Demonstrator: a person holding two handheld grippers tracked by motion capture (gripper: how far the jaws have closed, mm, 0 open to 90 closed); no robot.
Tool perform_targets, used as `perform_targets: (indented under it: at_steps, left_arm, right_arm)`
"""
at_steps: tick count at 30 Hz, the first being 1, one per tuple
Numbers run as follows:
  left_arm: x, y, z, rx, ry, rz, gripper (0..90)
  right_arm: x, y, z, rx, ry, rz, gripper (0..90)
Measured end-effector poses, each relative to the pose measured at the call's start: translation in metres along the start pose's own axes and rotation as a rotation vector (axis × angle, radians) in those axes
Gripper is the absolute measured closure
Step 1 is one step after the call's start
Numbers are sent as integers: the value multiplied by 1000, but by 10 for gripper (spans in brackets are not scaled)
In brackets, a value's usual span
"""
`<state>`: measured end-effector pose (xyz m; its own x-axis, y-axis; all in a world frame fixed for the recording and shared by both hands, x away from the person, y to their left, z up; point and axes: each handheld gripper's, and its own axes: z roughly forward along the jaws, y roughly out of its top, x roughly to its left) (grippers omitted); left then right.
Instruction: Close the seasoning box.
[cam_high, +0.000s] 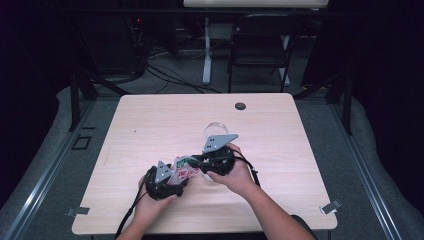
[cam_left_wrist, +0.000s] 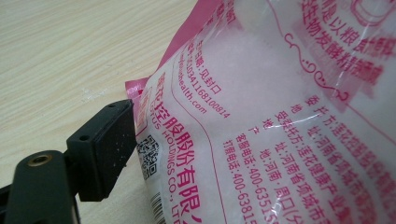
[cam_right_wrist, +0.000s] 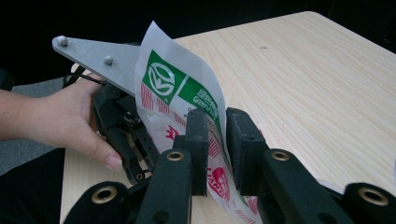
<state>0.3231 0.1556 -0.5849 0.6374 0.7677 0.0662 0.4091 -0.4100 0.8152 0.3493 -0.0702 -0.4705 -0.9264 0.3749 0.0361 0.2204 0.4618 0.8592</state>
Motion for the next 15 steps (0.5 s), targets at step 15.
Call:
perform_targets:
  at_steps: [15]
  left_arm:
    - [0,3,7,85,-12,-47,160]
  right_arm:
    - [0,-5,-7,12,-30,2,775]
